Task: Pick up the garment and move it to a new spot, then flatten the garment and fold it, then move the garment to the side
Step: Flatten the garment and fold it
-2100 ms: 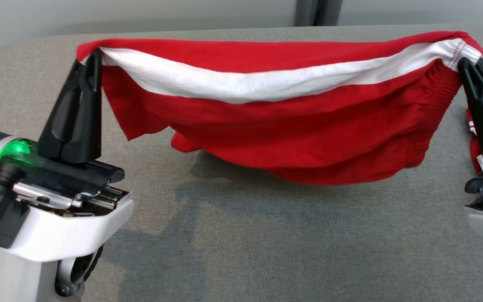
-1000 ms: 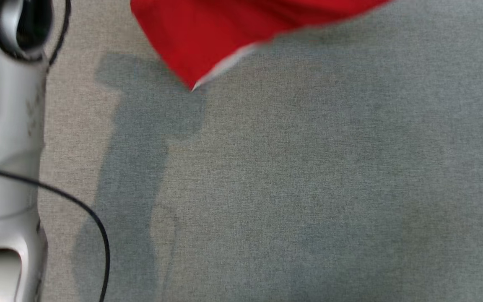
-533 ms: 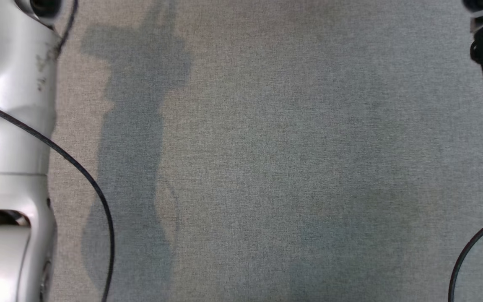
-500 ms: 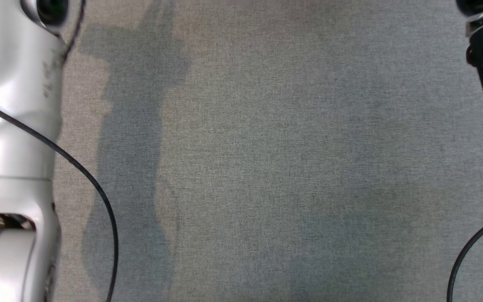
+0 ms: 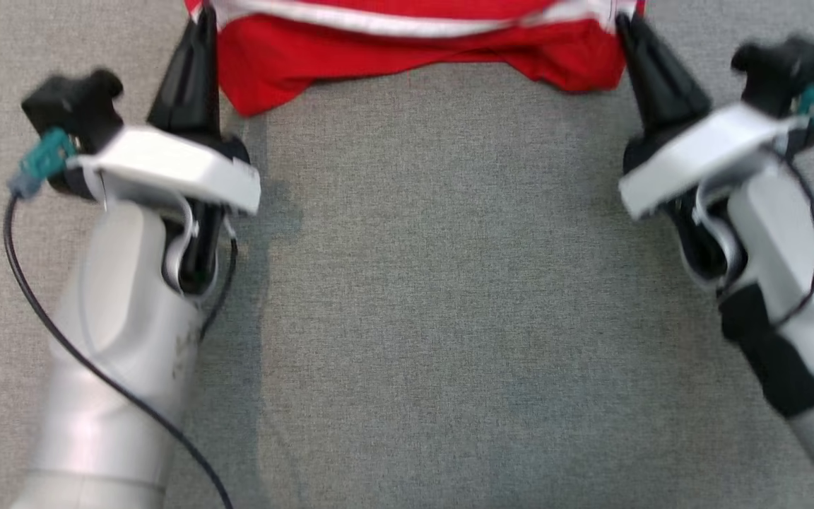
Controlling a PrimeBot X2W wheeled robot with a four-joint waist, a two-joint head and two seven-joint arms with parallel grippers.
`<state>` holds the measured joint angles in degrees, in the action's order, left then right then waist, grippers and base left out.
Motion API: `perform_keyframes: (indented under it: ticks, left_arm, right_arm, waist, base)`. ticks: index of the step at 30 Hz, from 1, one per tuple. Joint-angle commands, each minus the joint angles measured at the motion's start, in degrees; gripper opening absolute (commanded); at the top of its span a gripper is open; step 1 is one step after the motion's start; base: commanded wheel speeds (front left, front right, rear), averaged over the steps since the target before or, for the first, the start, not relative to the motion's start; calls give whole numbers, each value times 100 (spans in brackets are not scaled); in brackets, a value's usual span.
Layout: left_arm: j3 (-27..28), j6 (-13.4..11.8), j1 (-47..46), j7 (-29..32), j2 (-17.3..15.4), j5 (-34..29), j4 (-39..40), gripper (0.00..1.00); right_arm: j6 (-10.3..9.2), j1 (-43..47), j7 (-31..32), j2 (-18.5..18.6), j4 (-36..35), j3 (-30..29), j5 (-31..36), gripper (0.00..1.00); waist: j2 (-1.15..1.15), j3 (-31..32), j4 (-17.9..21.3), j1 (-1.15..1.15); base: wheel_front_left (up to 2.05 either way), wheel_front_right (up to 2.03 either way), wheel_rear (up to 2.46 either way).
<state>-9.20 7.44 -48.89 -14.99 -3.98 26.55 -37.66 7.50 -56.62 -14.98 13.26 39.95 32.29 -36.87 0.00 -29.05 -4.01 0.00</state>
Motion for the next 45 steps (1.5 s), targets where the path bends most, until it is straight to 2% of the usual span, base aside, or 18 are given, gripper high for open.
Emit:
perform_keyframes:
  ticks: [1, 5, 6, 10, 18, 29, 37, 45]
  left_arm:
    - [73, 3, 463, -21, -5, -93, 317, 0]
    - [226, 3, 1351, -21, -51, -133, 1002, 0]
    - [226, 3, 1351, -21, -51, -133, 1002, 0]
    - [296, 3, 2236, -21, -139, -156, 1687, 0]
    - [244, 1, 3900, -21, -254, -290, 2662, 0]
    - [78, -529, 5533, 716, -264, -301, 4193, 0]
    - [82, -710, 5743, 911, -284, -268, 4747, 0]
    - [218, -730, 4747, 959, -478, -440, 4836, 0]
  right_arm:
    - [-2, 638, -25, 128, -495, -136, 70, 0]
    - [-2, 1753, -27, 269, -1468, -441, 274, 0]
    - [-2, 1753, -27, 269, -1468, -441, 274, 0]
    - [-2, 2747, -27, 353, -2178, -748, 481, 0]
    - [-2, 4359, -28, 371, -2989, -1172, 768, 0]
    - [-2, 6029, 82, 374, -3798, -1560, 1057, 0]
    - [-2, 6257, 364, 230, -4263, -1780, 1270, 0]
    - [-2, 5577, 660, -131, -4397, -2054, 1119, 0]
  waist:
    - [0, 96, 21, 0]
    - [0, 295, 77, 0]
    - [0, 295, 77, 0]
    - [0, 541, 98, 0]
    - [0, 1127, 13, 0]
    - [0, 1701, -119, 0]
    - [0, 1602, -63, 0]
    - [0, 1084, 101, 0]
  base:
    - [0, 0, 0]
    - [0, 0, 0]
    - [0, 0, 0]
    - [0, 0, 0]
    - [0, 0, 0]
    - [0, 0, 0]
    - [0, 0, 0]
    - [0, 0, 0]
